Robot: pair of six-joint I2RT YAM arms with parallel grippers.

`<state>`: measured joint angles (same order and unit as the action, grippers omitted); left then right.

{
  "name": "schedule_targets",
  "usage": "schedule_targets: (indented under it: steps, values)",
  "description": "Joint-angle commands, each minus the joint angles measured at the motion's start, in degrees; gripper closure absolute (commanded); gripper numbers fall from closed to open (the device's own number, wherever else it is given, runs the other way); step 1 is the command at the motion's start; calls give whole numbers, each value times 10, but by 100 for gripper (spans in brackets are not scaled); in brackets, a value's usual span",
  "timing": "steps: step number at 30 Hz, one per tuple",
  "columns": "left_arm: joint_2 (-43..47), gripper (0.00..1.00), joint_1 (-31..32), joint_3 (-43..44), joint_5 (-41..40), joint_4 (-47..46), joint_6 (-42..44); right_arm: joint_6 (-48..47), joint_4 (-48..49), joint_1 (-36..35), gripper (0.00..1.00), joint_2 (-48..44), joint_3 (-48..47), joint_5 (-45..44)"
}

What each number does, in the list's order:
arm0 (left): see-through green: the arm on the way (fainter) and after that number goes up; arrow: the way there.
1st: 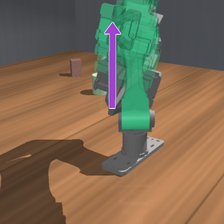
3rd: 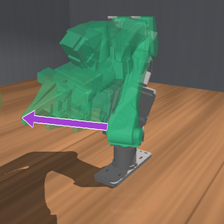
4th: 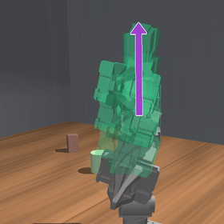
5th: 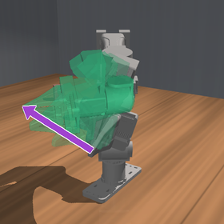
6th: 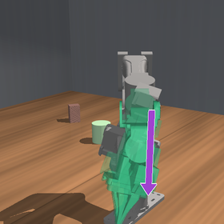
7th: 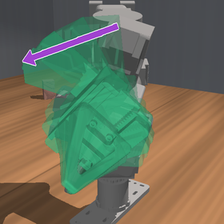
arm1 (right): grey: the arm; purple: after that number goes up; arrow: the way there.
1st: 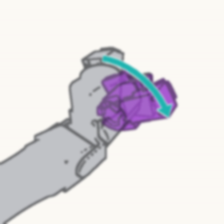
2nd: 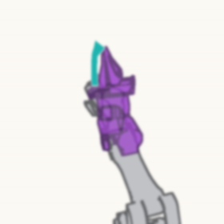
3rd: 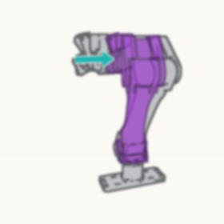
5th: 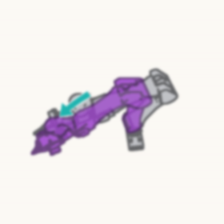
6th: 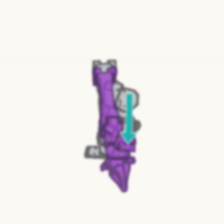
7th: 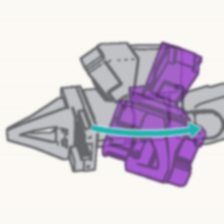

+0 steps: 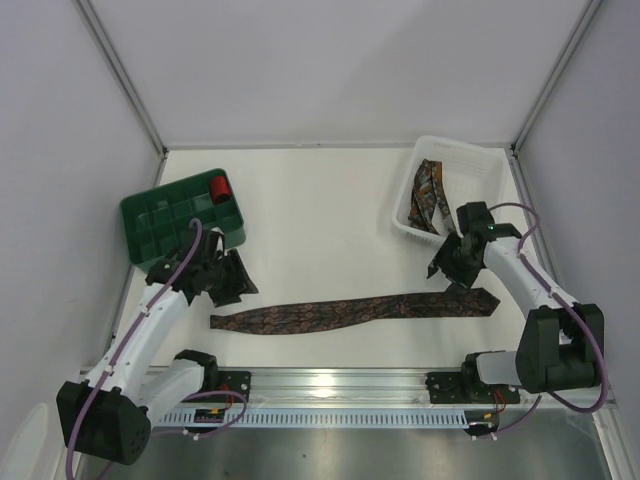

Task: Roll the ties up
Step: Flatten the tie

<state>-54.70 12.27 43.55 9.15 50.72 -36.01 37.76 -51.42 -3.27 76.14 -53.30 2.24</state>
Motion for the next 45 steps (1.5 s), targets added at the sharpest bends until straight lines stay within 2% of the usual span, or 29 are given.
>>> schedule_targets:
  steps: [1,5,9,12,15,18,21,24,25,26,27,28,29,31,32,35,38,43,45]
  values:
    - [-7,45,-8,30,5,17,0,31,58,-38,40,8,35,46]
    - [2,45,-8,33,13,28,-3,52,109,-43,43,30,85,44]
    - [8,45,-8,32,37,31,-4,55,140,1,44,45,125,-4]
    - [9,46,-8,21,84,20,-5,46,127,37,45,48,133,-52]
    - [16,46,-8,14,92,19,-10,8,101,113,46,29,131,-78]
    - [21,48,-8,9,89,16,-12,9,87,128,46,9,123,-66]
    - [9,49,-8,9,97,12,-11,29,54,135,48,13,101,-114]
    - [-7,59,-8,-5,130,-18,-12,6,39,143,48,19,66,-105]
    - [-19,65,-8,-14,143,-37,-14,-2,36,136,47,10,41,-93]
    - [-24,65,-7,-17,147,-45,-15,-9,33,127,46,-1,41,-87]
    - [-29,73,-8,-21,146,-51,-17,-25,33,115,46,-12,13,-82]
    - [-33,76,-7,-25,142,-55,-20,-39,38,100,46,-32,0,-66]
    - [-39,80,-8,-29,128,-52,-22,-51,40,62,45,-35,-14,-30]
    - [-44,84,-8,-36,109,-42,-24,-65,33,8,45,-41,-57,-29]
    - [-50,90,-8,-36,82,-23,-25,-70,44,-33,44,-40,-64,13]
    - [-55,96,-8,-49,48,-1,-31,-58,95,-72,44,-23,-49,161]
    - [-66,99,-8,-60,11,4,-39,-26,113,-127,44,4,-36,211]
    - [-98,99,-13,-60,-53,-4,-27,-12,122,-232,44,49,-65,222]
    - [-120,100,-25,-60,-45,-17,-22,-14,120,-262,43,68,-78,219]
